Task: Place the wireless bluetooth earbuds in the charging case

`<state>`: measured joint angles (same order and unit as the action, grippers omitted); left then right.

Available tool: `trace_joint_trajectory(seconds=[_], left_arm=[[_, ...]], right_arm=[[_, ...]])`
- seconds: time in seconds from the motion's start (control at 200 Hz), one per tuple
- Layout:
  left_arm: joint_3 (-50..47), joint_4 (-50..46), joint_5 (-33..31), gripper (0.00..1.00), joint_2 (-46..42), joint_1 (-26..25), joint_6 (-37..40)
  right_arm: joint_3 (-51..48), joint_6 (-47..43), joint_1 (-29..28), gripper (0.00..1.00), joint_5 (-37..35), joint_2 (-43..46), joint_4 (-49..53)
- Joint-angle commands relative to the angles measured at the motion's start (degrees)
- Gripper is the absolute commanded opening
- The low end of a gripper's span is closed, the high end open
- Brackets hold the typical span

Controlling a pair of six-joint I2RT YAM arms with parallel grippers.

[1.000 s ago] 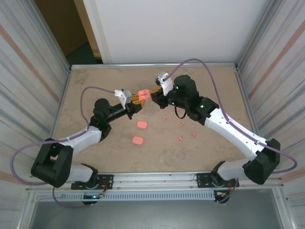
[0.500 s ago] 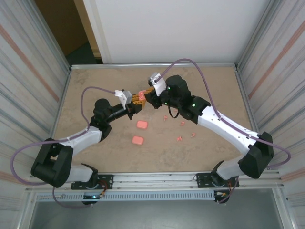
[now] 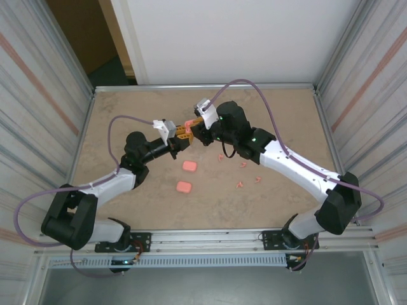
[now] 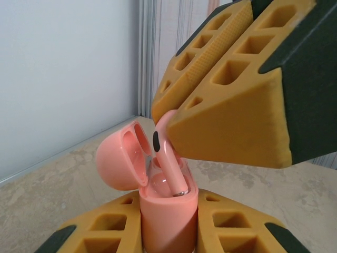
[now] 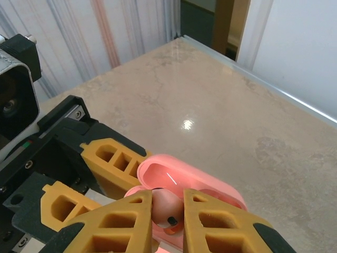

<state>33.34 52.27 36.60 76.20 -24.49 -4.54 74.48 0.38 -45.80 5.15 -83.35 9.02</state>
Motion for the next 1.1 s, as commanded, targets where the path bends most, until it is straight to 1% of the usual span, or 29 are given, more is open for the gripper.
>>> trace_joint_trajectory(seconds=[0.0, 0.606, 0.792, 0.962, 1.098], left_arm=[[-0.2, 1.9, 1.1, 0.00, -0.5, -0.3, 0.0], [0.0, 2.0, 1.0, 0.00, -0.6, -0.3, 0.1], [0.1, 2.0, 1.0, 0.00, -0.9, -0.3, 0.1], [0.1, 2.0, 1.2, 0.00, -1.0, -0.3, 0.2], [0.1, 2.0, 1.3, 0.00, -0.9, -0.3, 0.4]], right_arm=[[2.4, -1.5, -0.5, 0.17, -1.1, -0.9, -0.5], [3.7, -1.7, -0.9, 0.19, 3.2, -1.9, 4.1], [4.2, -0.5, -0.5, 0.24, 6.2, -1.9, 5.1], [4.9, 3.8, 2.0, 0.30, 10.6, -1.0, 5.3], [5.2, 7.2, 4.5, 0.39, 13.2, 0.7, 4.0]])
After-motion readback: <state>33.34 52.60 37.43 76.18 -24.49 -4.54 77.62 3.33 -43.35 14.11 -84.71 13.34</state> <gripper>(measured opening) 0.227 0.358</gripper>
